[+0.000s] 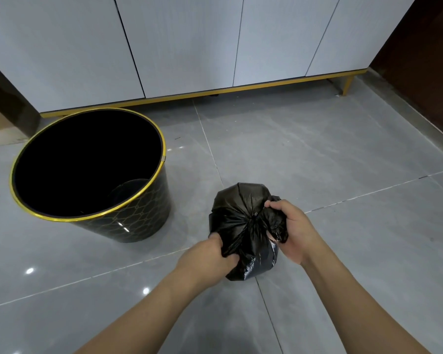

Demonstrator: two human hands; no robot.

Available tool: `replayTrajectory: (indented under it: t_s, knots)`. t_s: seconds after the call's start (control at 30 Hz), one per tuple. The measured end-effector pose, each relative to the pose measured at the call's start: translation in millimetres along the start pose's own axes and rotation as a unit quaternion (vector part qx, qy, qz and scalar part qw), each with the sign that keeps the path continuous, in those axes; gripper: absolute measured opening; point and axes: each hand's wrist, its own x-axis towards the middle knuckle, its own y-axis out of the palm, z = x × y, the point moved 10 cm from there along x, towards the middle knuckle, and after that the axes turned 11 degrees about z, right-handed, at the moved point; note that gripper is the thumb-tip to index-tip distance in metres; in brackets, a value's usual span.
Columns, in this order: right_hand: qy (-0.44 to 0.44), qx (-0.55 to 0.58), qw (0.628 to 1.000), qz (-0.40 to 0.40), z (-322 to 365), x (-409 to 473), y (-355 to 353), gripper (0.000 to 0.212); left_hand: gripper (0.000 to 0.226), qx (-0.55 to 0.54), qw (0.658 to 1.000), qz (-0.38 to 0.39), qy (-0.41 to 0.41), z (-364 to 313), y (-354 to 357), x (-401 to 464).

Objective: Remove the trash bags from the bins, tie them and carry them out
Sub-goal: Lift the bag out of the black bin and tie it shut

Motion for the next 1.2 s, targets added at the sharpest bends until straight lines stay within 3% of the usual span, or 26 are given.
replayTrajectory:
  t_s: [0.1,0.2,0.3,0.4,0.47,0.53,0.67,0.8,1.0,1.2]
  knots:
    - [-0.018,0.017,0.999,0.041,4.4,0.5,7.0,0.013,0.017,0.090,0.996,-0.025,0.015,-14.5,-1.7,0.1]
    - [-0.006,-0.040,0.998,0.049,-7.9,6.2,3.0,0.021,0.020,0.112,0.985,-0.055,0.120,-40.2,-15.2,-14.6]
    - [0.029,-0.259,0.965,0.030,-27.9,10.7,1.2,0.025,0.018,0.151,0.965,-0.103,0.189,-54.5,-40.2,-31.4]
    - [0.058,-0.466,0.882,0.035,-41.1,13.3,2.2,0.025,0.018,0.157,0.959,-0.130,0.198,-46.5,-62.2,-33.4]
    - [0.067,-0.529,0.844,0.052,-44.1,11.4,6.4,0.015,0.018,0.125,0.966,-0.128,0.185,-36.9,-72.8,-29.0]
    - [0.054,-0.581,0.809,0.073,-41.1,9.6,13.1,0.034,0.017,0.083,0.974,-0.134,0.165,-26.2,-82.8,-23.3]
    - [-0.008,-0.684,0.722,0.105,-31.3,6.4,34.0,0.031,0.023,-0.051,0.980,-0.140,0.136,-8.3,-91.8,-12.4]
    - [-0.076,-0.720,0.678,0.125,-24.4,0.9,56.3,0.022,0.015,-0.263,0.949,-0.099,0.143,-6.1,-82.7,-2.1]
    - [-0.145,-0.776,0.610,0.061,-19.5,-1.5,64.2,0.015,0.020,-0.387,0.911,-0.112,0.083,10.9,-67.1,15.4]
    - [-0.224,-0.790,0.570,-0.006,-21.0,-15.2,73.8,0.017,0.021,-0.398,0.912,-0.098,0.009,22.4,-49.7,27.9]
